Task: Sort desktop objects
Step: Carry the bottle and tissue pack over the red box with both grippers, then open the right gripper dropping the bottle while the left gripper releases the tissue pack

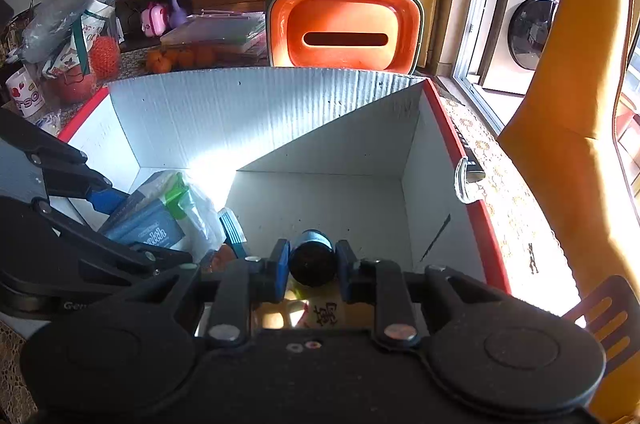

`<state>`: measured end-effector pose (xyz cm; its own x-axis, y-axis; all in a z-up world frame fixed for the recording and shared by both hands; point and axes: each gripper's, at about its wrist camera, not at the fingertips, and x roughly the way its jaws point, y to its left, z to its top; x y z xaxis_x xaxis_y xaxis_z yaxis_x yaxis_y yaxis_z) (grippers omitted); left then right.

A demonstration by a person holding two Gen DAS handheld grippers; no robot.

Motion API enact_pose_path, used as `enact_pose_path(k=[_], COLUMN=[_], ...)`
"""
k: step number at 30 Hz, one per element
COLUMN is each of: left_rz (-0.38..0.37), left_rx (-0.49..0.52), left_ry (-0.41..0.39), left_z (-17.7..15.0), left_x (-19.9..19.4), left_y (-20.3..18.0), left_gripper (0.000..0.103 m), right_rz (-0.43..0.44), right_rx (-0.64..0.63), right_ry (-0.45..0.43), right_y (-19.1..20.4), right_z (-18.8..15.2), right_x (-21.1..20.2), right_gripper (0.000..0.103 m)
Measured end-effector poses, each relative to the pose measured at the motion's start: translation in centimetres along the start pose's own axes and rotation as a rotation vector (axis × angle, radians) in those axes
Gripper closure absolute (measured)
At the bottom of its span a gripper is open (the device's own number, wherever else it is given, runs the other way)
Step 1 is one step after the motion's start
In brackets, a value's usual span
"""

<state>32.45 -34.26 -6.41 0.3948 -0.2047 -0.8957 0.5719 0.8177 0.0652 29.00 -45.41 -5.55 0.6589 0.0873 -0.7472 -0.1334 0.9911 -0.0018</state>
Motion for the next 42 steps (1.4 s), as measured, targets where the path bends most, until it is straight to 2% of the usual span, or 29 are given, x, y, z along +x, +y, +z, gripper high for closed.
enact_pose_path(k=[2,4,19,24,26,29,33,40,42], left_rz=[-0.007,-0.008,-0.008,0.000,-0.002,-0.006,-0.005,0.002,0.008], left_rx=[-0.010,-0.020,-0.045,-0.062,-0.072,-0.084,-0.092,-0.095,-0.097], left_ry=[-0.010,-0.028,-0.188,-0.236,-0.250,-0.272,-0.307,-0.348,-0.359], left_z=[-0.1,-0.2,-2.5,-4.3,-4.9,-5.9,-7.6,-10.2,-11.0], left_x=[-0.2,-0.6,-6.4,-8.8,-9.8,-11.0,-12.8,-14.9,-15.5], left_y=[0.2,0.3,0.8,1.3,1.6,2.1,2.7,3.5,3.8], left_gripper=[0.051,0.042,0.041,0.041,0.041,0.041,0.034,0.027,0.026], right_rz=[-0.001,-0.003,0.007,0.016,0.022,0.026,0.031,0.041,0.047], right_rx=[-0.007,-0.010,0.010,0.014,0.022,0.031,0.044,0.064,0.071], right_ry=[0.011,0.014,-0.020,-0.037,-0.046,-0.059,-0.071,-0.096,-0.108], right_y=[0.1,0.1,0.9,1.7,2.0,2.7,3.8,5.9,6.5], right_z=[0.0,-0.1,-0.1,-0.2,-0.3,-0.5,-0.7,-0.9,-1.0], right_x=[0.0,-0.1,-2.7,-4.0,-4.5,-5.3,-6.0,-7.3,-7.8], right_gripper=[0.079,0.078,0.060,0.050,0.041,0.039,0.033,0.017,0.015])
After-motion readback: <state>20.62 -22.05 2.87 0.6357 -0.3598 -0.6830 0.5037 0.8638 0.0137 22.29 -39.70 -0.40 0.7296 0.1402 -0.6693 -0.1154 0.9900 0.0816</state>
